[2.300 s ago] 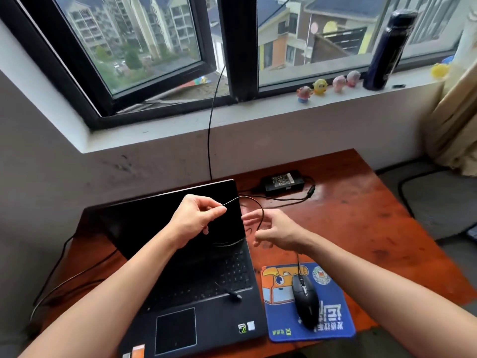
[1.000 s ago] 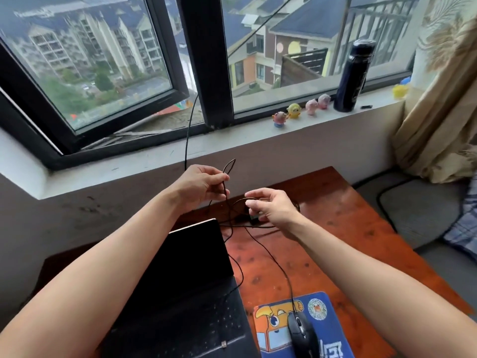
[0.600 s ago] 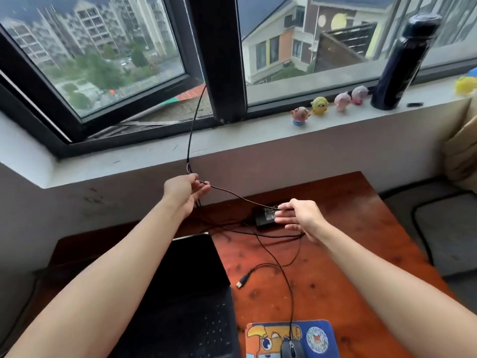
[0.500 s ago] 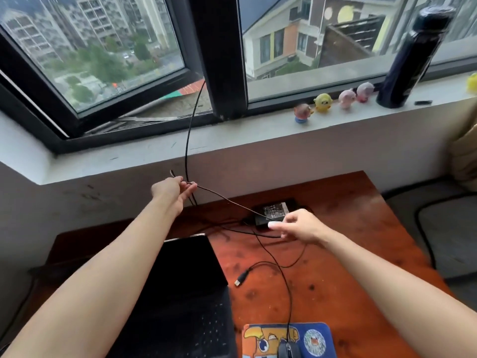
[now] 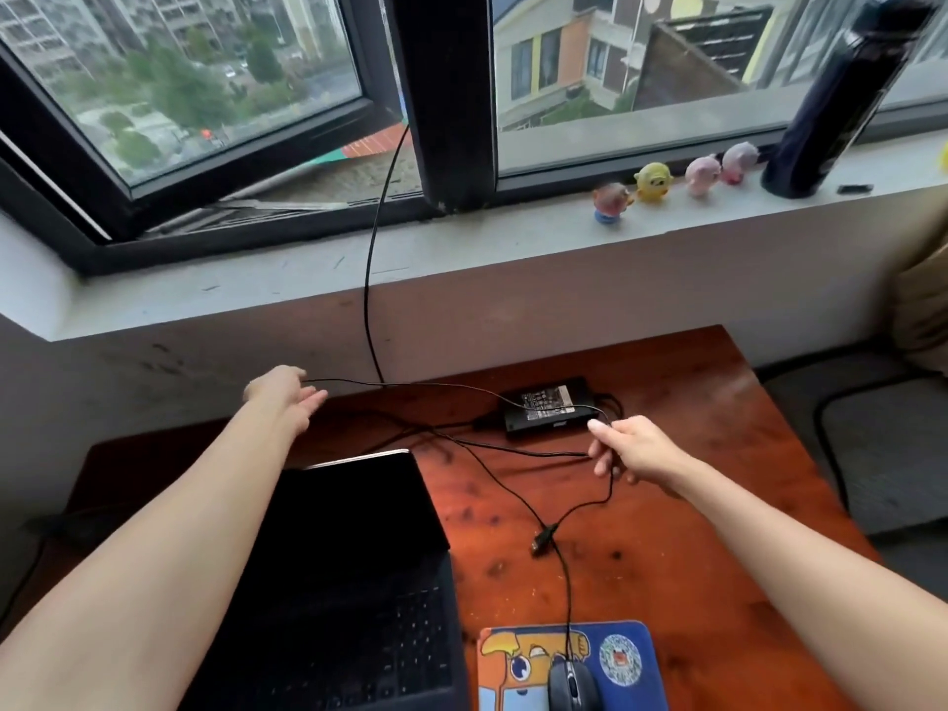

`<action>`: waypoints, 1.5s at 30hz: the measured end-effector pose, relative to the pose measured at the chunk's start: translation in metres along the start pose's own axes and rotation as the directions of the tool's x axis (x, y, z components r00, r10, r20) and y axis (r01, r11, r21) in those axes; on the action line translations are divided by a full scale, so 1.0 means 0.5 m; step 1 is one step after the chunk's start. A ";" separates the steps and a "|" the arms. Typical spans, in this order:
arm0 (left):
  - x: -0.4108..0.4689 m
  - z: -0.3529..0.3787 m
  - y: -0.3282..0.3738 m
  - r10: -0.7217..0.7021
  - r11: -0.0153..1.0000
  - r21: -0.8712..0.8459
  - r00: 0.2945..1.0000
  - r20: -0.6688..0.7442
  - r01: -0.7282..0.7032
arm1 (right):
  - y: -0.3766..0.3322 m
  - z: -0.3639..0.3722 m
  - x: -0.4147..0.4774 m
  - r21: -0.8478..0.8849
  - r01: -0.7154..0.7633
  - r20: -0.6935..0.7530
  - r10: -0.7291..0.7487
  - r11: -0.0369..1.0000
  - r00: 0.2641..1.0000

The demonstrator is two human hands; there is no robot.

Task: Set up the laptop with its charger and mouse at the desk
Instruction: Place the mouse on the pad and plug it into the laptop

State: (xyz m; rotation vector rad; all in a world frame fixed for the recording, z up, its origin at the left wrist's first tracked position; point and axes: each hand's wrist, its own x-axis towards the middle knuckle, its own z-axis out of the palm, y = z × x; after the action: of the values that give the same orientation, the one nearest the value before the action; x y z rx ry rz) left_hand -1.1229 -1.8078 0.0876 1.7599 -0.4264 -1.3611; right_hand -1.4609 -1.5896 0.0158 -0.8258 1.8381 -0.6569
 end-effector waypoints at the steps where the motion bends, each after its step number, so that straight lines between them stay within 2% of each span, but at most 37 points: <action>1: -0.008 0.003 -0.004 -0.014 0.999 0.047 0.999 0.043 0.012 | -0.014 0.010 -0.009 0.042 0.026 0.001 -0.026 0.999 1.000; 3: -0.027 0.008 -0.013 0.015 0.989 0.147 0.994 0.107 -0.031 | -0.046 0.029 -0.027 0.067 0.082 -0.015 -0.082 0.994 0.997; 5: -0.061 0.022 -0.024 0.143 0.948 0.258 0.972 0.187 -0.189 | -0.076 0.041 -0.043 0.075 0.118 -0.007 -0.118 0.990 0.993; 6: -0.085 0.028 -0.031 0.229 0.905 0.297 0.938 0.260 -0.303 | -0.092 0.047 -0.052 0.094 0.125 0.002 -0.126 0.988 0.992; 8: -0.150 0.030 -0.054 0.354 0.794 0.316 0.818 0.453 -0.519 | -0.120 0.060 -0.070 0.223 0.109 0.006 -0.113 0.969 0.994; 10: -0.214 0.017 -0.087 0.384 0.683 0.293 0.670 0.636 -0.670 | -0.145 0.071 -0.087 0.428 0.048 0.004 -0.055 0.903 0.998; 12: -0.260 -0.007 -0.131 0.344 0.585 0.274 0.539 0.769 -0.763 | -0.164 0.077 -0.106 0.547 -0.005 0.012 -0.002 0.837 1.000; 14: -0.281 -0.035 -0.179 0.245 0.507 0.294 0.462 0.852 -0.810 | -0.175 0.087 -0.125 0.618 -0.042 0.025 0.033 0.785 0.999; 17: -0.283 -0.071 -0.239 -0.037 0.523 0.381 0.426 0.904 -0.763 | -0.185 0.101 -0.153 0.731 -0.093 0.055 0.077 0.676 0.996; 19: -0.281 -0.087 -0.267 -0.215 0.573 0.443 0.395 0.893 -0.690 | -0.188 0.111 -0.166 0.797 -0.110 0.078 0.080 0.593 0.994; 21: -0.283 -0.097 -0.282 -0.334 0.632 0.493 0.363 0.870 -0.598 | -0.186 0.117 -0.172 0.840 -0.113 0.080 0.085 0.530 0.993; 24: -0.281 -0.113 -0.301 -0.438 0.705 0.557 0.349 0.828 -0.438 | -0.163 0.117 -0.171 0.873 -0.114 0.066 0.116 0.474 0.991; 27: -0.268 -0.129 -0.320 -0.526 0.783 0.587 0.283 0.802 -0.207 | -0.130 0.096 -0.158 0.902 -0.127 0.060 0.171 0.413 0.983; 29: -0.259 -0.136 -0.325 -0.560 0.801 0.591 0.227 0.797 -0.099 | -0.110 0.080 -0.145 0.910 -0.139 0.065 0.196 0.391 0.979; 30: -0.258 -0.133 -0.330 -0.560 0.809 0.585 0.224 0.797 -0.060 | -0.096 0.072 -0.136 0.912 -0.143 0.065 0.208 0.384 0.976; 31: -0.257 -0.126 -0.338 -0.545 0.822 0.569 0.251 0.800 -0.030 | -0.080 0.065 -0.126 0.912 -0.144 0.059 0.224 0.385 0.973; 33: -0.255 -0.107 -0.351 -0.479 0.851 0.525 0.366 0.798 -0.031 | -0.044 0.051 -0.111 0.891 -0.163 0.051 0.263 0.424 0.963; 34: -0.251 -0.100 -0.355 -0.436 0.860 0.506 0.430 0.791 -0.057 | -0.028 0.045 -0.104 0.850 -0.185 0.043 0.285 0.494 0.958; 35: -0.249 -0.091 -0.365 -0.401 0.863 0.499 0.493 0.772 -0.080 | -0.005 0.034 -0.097 0.765 -0.220 0.022 0.316 0.605 0.948; 36: -0.242 -0.094 -0.366 -0.363 0.860 0.498 0.552 0.751 -0.111 | 0.010 0.032 -0.097 0.619 -0.245 -0.037 0.340 0.746 0.940; 37: -0.236 -0.096 -0.370 -0.331 0.852 0.506 0.610 0.720 -0.135 | 0.030 0.025 -0.094 0.386 -0.273 -0.123 0.343 0.881 0.931; 38: -0.231 -0.091 -0.381 -0.307 0.843 0.519 0.670 0.677 -0.139 | 0.057 0.013 -0.087 0.060 -0.305 -0.246 0.310 0.950 0.918; 39: -0.226 -0.092 -0.391 -0.284 0.839 0.529 0.725 0.627 -0.129 | 0.079 0.006 -0.082 -0.272 -0.308 -0.356 0.202 0.912 0.912; 40: -0.220 -0.094 -0.398 -0.262 0.842 0.528 0.771 0.581 -0.113 | 0.089 0.009 -0.082 -0.485 -0.249 -0.399 0.042 0.838 0.916; 41: -0.215 -0.097 -0.409 -0.249 0.846 0.526 0.810 0.530 -0.084 | 0.091 0.017 -0.081 -0.576 -0.135 -0.377 -0.116 0.806 0.919; 43: -0.207 -0.103 -0.423 -0.245 0.853 0.520 0.851 0.464 -0.038 | 0.069 0.051 -0.088 -0.575 0.166 -0.246 -0.363 0.801 0.899; 45: -0.208 -0.107 -0.435 -0.266 0.859 0.512 0.854 0.446 0.000 | 0.049 0.100 -0.095 -0.522 0.384 -0.003 -0.452 0.762 0.892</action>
State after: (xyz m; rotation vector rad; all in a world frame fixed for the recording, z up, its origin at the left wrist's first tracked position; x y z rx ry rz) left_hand -1.1588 -1.5863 -0.0155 1.8364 -1.0376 -1.9607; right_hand -1.4069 -1.5411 0.0053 -1.6213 1.9923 -0.5006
